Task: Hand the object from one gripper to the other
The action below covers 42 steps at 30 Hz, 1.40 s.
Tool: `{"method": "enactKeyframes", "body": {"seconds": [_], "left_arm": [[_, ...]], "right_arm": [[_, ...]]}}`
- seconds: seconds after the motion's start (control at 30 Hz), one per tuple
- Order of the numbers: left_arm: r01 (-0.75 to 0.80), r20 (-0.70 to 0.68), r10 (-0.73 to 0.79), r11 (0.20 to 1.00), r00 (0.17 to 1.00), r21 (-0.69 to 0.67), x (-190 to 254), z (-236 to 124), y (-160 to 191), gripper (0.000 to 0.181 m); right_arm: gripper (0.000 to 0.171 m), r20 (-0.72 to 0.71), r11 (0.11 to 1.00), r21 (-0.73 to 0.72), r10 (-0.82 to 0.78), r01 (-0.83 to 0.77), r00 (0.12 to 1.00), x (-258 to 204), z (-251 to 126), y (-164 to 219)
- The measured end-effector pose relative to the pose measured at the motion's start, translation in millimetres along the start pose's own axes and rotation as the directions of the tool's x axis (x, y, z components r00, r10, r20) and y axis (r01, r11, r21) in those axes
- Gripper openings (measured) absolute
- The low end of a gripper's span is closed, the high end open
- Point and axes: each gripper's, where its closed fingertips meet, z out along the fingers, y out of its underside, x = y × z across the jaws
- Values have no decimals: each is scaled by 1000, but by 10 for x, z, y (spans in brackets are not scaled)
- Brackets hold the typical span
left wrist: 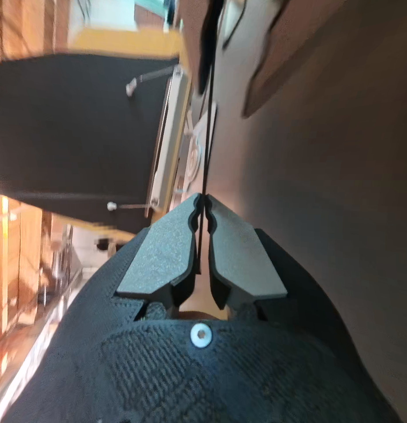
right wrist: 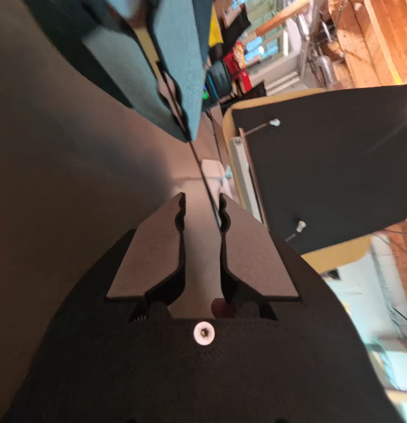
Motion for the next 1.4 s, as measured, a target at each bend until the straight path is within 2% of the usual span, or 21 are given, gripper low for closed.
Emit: {"method": "enactKeyframes", "body": {"seconds": [0.03, 0.07, 0.2, 0.3, 0.4, 0.5, 0.57, 0.6, 0.67, 0.73, 0.8, 0.87, 0.97, 1.0, 1.07, 1.1, 1.2, 1.23, 1.27, 1.33, 1.4], "left_arm": [[-14, -8, 15, 997, 1000, 70, 32, -43, -129, 0], [-9, -2, 10, 993, 1000, 119, 32, -86, -227, 0], [68, 28, -77, 968, 997, 242, -105, -189, -373, 0], [198, 15, -216, 918, 976, 345, -237, -293, -470, 11], [480, -162, -461, 748, 873, 458, -426, -455, -550, 31], [631, -256, -597, 583, 760, 512, -690, -583, -484, 41], [668, -289, -623, 543, 727, 509, -740, -595, -399, 44], [696, -318, -633, 536, 706, 478, -707, -556, -361, 44], [764, -403, -650, 519, 644, 384, -572, -448, -341, 49], [797, -487, -632, 505, 603, 332, -421, -419, -428, 52], [760, -465, -603, 556, 648, 336, -330, -388, -468, 50], [746, -496, -566, 576, 659, 334, -219, -398, -546, 45], [820, -677, -513, 517, 527, 247, 2, -500, -772, 50], [827, -696, -502, 506, 514, 246, 16, -522, -819, 48], [823, -730, -448, 496, 517, 278, 31, -621, -888, 10], [822, -747, -430, 501, 507, 269, 53, -647, -896, 8], [871, -761, -485, 443, 431, 212, -27, -599, -834, 0], [891, -760, -515, 415, 395, 182, -60, -556, -792, 0], [904, -761, -535, 397, 367, 157, -73, -526, -757, 0], [900, -738, -558, 407, 379, 155, -79, -481, -710, 0], [874, -697, -567, 449, 439, 185, -87, -449, -683, 0]], "right_arm": [[12, -40, 999, -31, -17, 16, 999, 52, 22, 48], [3, -64, 999, -49, -25, 22, 998, 95, 28, 80], [5, -69, 997, -9, 70, -70, 995, 215, -20, 64], [3, -117, 998, 3, 57, -57, 991, 343, -45, 45], [0, -226, 998, 39, -46, 56, 973, 513, -130, 52], [0, -218, 988, 138, 98, -69, 971, 649, -245, 46], [0, -209, 945, 294, 212, -145, 955, 788, -416, -83], [0, -163, 898, 392, 281, -199, 946, 831, -524, -185], [0, 34, 753, 537, 431, -380, 902, 860, -709, -380], [0, 251, 572, 555, 577, -604, 777, 915, -788, -473], [0, 476, 387, 479, 640, -788, 603, 903, -797, -536], [0, 581, 258, 381, 680, -888, 447, 896, -730, -519], [0, 701, 139, 224, 664, -965, 259, 771, -640, -550], [0, 732, 126, 179, 645, -976, 218, 710, -625, -584], [0, 738, 133, 133, 648, -982, 187, 622, -565, -609], [1, 726, 136, 123, 663, -983, 182, 605, -528, -596], [29, 707, 154, 120, 680, -981, 193, 624, -512, -533], [26, 693, 177, 130, 687, -976, 217, 636, -522, -496], [12, 666, 207, 146, 703, -967, 251, 648, -521, -445], [13, 588, 258, 188, 744, -948, 319, 685, -487, -334], [32, 551, 317, 199, 746, -927, 373, 654, -458, -293]]}}
